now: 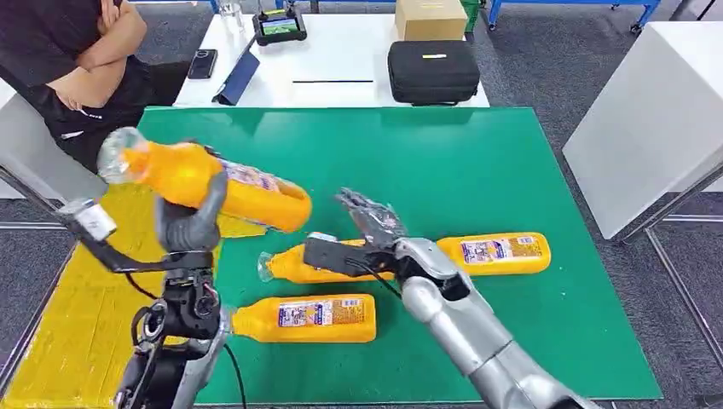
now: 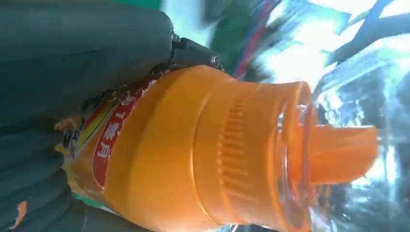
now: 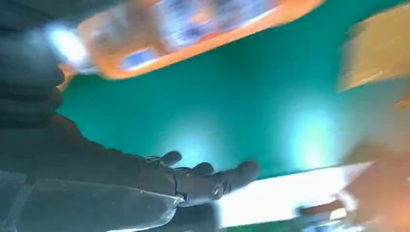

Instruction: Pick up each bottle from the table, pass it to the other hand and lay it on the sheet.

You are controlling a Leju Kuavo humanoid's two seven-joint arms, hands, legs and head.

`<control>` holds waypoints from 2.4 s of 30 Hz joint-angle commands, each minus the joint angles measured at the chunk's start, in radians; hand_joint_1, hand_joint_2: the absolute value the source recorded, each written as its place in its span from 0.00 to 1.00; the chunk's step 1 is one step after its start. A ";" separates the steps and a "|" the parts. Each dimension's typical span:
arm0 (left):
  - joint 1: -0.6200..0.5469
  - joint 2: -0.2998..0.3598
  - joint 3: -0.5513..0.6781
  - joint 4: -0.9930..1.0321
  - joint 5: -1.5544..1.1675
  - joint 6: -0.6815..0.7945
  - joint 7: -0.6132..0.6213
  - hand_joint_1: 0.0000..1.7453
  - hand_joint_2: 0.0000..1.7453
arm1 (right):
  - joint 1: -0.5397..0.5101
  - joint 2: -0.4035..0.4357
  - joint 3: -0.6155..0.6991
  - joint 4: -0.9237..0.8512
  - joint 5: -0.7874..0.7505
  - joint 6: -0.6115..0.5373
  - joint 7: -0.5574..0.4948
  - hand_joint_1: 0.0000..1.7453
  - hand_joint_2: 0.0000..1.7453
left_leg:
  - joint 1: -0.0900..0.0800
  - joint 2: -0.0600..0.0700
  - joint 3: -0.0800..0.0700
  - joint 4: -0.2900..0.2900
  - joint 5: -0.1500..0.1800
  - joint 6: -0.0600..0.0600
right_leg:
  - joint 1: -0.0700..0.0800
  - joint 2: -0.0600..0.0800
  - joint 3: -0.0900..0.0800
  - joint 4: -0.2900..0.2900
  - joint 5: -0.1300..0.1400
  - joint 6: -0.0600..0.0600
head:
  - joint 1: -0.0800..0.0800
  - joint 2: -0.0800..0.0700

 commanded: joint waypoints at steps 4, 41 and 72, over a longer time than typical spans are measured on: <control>0.083 0.032 0.151 -0.105 -0.291 0.118 -0.077 1.00 1.00 | 0.176 -0.091 -0.335 -0.509 -0.041 -0.004 -0.074 0.00 0.00 | 0.000 -0.001 -0.001 0.000 -0.001 -0.002 | 0.000 -0.003 -0.001 0.000 -0.001 0.000 | 0.000 0.000; -0.159 0.278 -0.154 0.612 -1.776 -0.034 0.400 1.00 1.00 | 0.413 -0.242 -0.242 -0.728 -0.353 0.127 -0.163 0.00 0.00 | 0.001 0.001 0.004 -0.001 -0.001 -0.004 | 0.001 -0.003 0.003 -0.001 -0.002 0.000 | 0.000 0.000; -0.076 0.217 0.070 0.491 -1.718 -0.169 0.524 0.00 0.00 | 0.417 -0.293 -0.117 -0.621 -0.237 0.259 -0.021 0.00 0.00 | 0.001 0.003 0.002 0.000 -0.001 -0.004 | 0.001 0.000 0.001 -0.001 -0.001 0.000 | 0.000 0.000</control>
